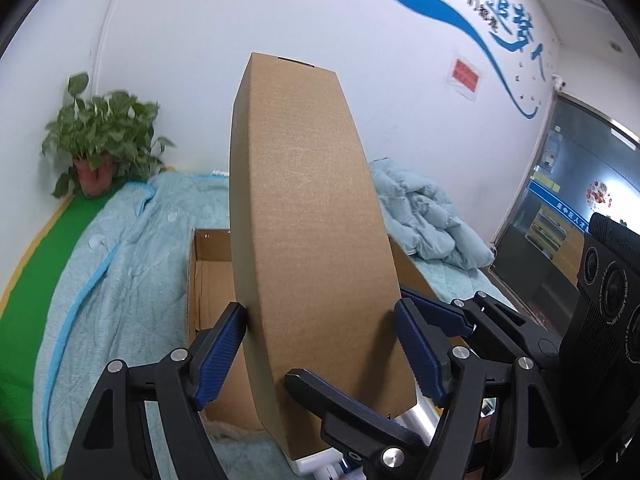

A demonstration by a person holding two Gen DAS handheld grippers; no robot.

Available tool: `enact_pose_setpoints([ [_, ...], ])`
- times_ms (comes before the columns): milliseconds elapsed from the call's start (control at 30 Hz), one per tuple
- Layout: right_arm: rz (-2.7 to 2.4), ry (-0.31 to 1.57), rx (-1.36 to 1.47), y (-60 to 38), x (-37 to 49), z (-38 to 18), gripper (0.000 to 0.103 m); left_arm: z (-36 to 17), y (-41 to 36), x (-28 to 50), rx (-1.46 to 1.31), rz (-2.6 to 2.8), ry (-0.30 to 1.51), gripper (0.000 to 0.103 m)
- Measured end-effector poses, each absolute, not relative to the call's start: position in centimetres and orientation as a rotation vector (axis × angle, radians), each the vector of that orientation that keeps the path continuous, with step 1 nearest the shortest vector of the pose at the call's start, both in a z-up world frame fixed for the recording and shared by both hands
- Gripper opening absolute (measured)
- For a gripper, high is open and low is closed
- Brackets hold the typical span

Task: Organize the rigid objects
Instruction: 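Carry the cardboard panel with the left gripper and lower it into the box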

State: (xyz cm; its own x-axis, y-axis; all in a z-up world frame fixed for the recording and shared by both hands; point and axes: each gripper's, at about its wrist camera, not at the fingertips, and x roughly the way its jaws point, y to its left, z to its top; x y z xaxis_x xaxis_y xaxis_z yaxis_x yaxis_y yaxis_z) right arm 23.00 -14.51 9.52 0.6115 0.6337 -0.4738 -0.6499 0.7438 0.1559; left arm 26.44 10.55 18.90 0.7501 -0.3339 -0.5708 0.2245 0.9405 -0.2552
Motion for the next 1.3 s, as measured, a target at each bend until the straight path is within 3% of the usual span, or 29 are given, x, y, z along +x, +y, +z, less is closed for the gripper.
enact_pose_setpoints([
  [267, 0.78, 0.681, 0.006, -12.4, 27.1, 4.2, 0.077, 11.4, 12.9, 33.1, -0.209, -0.25, 0.812, 0.073],
  [467, 0.824, 0.871, 0.084, -10.9, 29.0, -1.4, 0.077, 3.7, 14.2, 34.9, -0.191, -0.154, 0.953, 0.065],
  [667, 0.844, 1.023, 0.122, -10.1, 29.8, -5.1, 0.077, -0.6, 14.9, 35.2, -0.19, -0.097, 1.028, 0.052],
  [1067, 0.892, 1.078, 0.027, -8.4, 30.5, -5.4, 0.079, 0.1, 15.8, 31.3, -0.217, -0.066, 0.986, 0.052],
  [1200, 0.936, 1.06, 0.042, -9.2, 30.0, -4.8, 0.08, 2.3, 16.3, 27.8, -0.237, -0.061, 0.882, 0.052],
  [1300, 0.936, 1.041, 0.057, -9.9, 29.6, -4.6, 0.078, 4.5, 16.2, 24.4, -0.221, -0.029, 0.775, 0.06],
])
